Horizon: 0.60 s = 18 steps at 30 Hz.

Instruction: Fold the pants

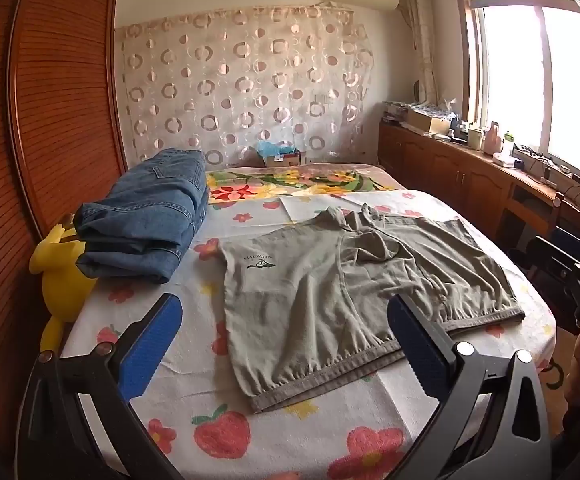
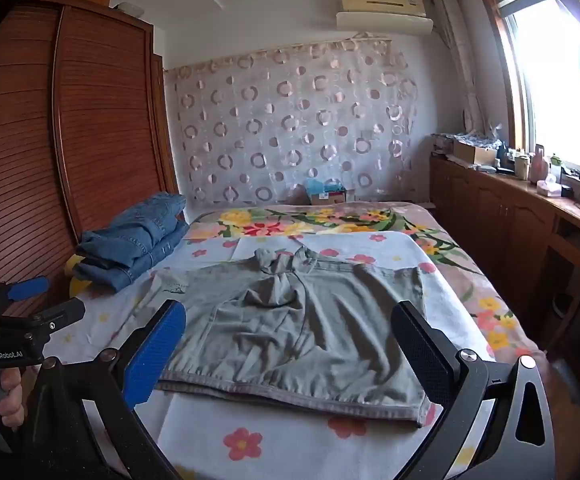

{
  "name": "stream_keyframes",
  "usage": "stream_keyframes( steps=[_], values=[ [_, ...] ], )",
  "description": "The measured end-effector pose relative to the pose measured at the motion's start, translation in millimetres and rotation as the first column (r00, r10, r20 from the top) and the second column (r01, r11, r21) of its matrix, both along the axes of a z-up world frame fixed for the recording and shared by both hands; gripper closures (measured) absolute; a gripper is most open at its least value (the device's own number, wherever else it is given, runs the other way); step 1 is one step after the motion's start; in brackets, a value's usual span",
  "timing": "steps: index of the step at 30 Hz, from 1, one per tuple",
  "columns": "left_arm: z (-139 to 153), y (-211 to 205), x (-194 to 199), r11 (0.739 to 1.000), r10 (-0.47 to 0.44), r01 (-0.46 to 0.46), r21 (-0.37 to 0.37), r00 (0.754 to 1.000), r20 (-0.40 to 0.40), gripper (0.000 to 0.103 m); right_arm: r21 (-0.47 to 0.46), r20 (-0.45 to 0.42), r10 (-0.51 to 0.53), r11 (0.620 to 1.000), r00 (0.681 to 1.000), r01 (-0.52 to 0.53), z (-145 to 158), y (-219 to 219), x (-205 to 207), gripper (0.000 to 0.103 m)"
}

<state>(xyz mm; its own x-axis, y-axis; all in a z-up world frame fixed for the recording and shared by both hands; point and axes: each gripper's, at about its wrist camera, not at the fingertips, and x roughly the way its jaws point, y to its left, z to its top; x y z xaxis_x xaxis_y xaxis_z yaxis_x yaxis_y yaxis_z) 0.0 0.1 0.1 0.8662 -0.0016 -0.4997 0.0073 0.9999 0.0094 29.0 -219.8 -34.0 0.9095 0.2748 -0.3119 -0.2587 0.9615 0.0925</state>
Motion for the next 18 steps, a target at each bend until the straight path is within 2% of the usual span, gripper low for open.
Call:
stream_keyframes(
  steps=[18],
  values=[
    [0.1,0.1,-0.1,1.000,-0.001,0.001,-0.002,1.000,-0.002,0.000,-0.007,-0.004,0.006,1.000,1.000,-0.006,-0.9,0.6,1.2,0.001]
  ],
)
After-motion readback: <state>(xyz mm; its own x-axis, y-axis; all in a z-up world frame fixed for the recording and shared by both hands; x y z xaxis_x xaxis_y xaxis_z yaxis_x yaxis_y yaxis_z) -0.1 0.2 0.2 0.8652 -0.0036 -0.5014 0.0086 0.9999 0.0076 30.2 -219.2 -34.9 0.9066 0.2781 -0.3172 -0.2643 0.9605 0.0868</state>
